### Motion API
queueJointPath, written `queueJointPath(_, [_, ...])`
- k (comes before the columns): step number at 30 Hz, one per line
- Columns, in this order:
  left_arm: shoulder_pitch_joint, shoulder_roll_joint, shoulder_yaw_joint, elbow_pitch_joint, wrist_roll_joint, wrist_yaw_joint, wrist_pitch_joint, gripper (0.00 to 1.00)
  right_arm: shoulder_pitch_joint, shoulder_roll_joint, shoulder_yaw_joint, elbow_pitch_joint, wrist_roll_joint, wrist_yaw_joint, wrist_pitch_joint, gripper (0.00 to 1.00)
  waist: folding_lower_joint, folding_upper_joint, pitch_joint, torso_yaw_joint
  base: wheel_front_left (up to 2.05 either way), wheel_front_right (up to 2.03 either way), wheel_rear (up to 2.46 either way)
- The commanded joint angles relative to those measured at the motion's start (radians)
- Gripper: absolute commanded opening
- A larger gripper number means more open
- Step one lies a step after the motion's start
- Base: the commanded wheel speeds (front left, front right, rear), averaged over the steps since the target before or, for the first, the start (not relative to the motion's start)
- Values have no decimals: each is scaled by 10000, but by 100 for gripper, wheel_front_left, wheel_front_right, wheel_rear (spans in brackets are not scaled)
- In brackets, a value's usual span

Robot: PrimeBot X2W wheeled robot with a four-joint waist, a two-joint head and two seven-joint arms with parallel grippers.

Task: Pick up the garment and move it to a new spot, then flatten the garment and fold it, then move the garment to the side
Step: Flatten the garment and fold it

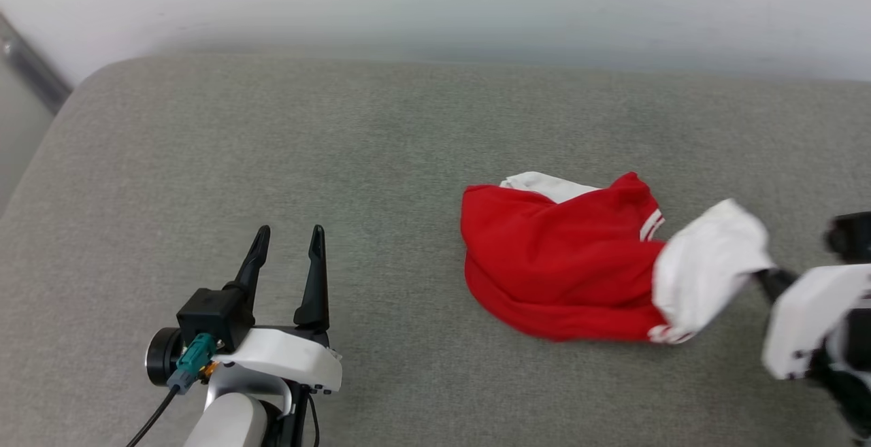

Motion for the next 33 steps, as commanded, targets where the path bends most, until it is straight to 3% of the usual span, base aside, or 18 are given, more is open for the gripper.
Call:
queueJointPath(1, [115, 8, -5, -35, 44, 27, -70, 100, 140, 108, -581, -105, -144, -8, -90, 0, -1, 0, -4, -158, 0, 0, 0])
queueJointPath(4, [135, 28, -4, -31, 22, 28, -70, 100, 355, 378, -1376, -111, -307, -5, -140, 0, -1, 0, -8, -252, 0, 0, 0])
queueJointPath(5, [136, 24, -30, -26, 15, 44, -64, 100, 574, 657, -2142, 91, -460, -5, -222, 0, -1, 0, -2, -294, 0, 0, 0])
queueJointPath(8, [105, 25, -62, -9, -12, 34, -54, 100, 1019, 1072, -2869, 824, -581, -5, -549, 0, -1, 0, 9, -327, 0, 0, 0])
queueJointPath(9, [93, 28, -72, -2, -24, 24, -52, 100, 1128, 1160, -3019, 1151, -564, -5, -758, 5, -1, 0, 13, -329, 0, 0, 0])
queueJointPath(10, [87, 37, -76, 10, -40, 17, -51, 100, 1190, 1273, -3145, 1517, -488, -5, -975, 43, -1, 0, 17, -332, 0, 0, 0])
queueJointPath(11, [79, 49, -78, 21, -52, 14, -48, 100, 1288, 1324, -3193, 1884, -552, -5, -1156, 100, -1, 0, 20, -330, 0, 0, 0])
queueJointPath(15, [146, 70, -72, 37, -101, 71, -34, 100, 1219, 1555, -3407, 2791, -428, -5, -2328, 100, -1, 0, 2, -356, 0, 0, 0])
queueJointPath(20, [281, 120, -46, 47, -123, 134, -15, 100, 1109, 1643, -3584, 2864, -568, -5, -3685, 100, -1, 0, -123, -408, 0, 0, 0])
queueJointPath(26, [566, 239, -25, 0, -183, 227, 71, 100, 1330, 1677, -3462, 2051, -951, -5, -5020, 100, -1, 0, -471, -492, 0, 0, 0])
queueJointPath(33, [908, 379, -48, -80, -211, 315, 225, 100, 1665, 1705, -2528, 516, -1235, -5, -5701, 100, -1, 0, -983, -537, 0, 0, 0])
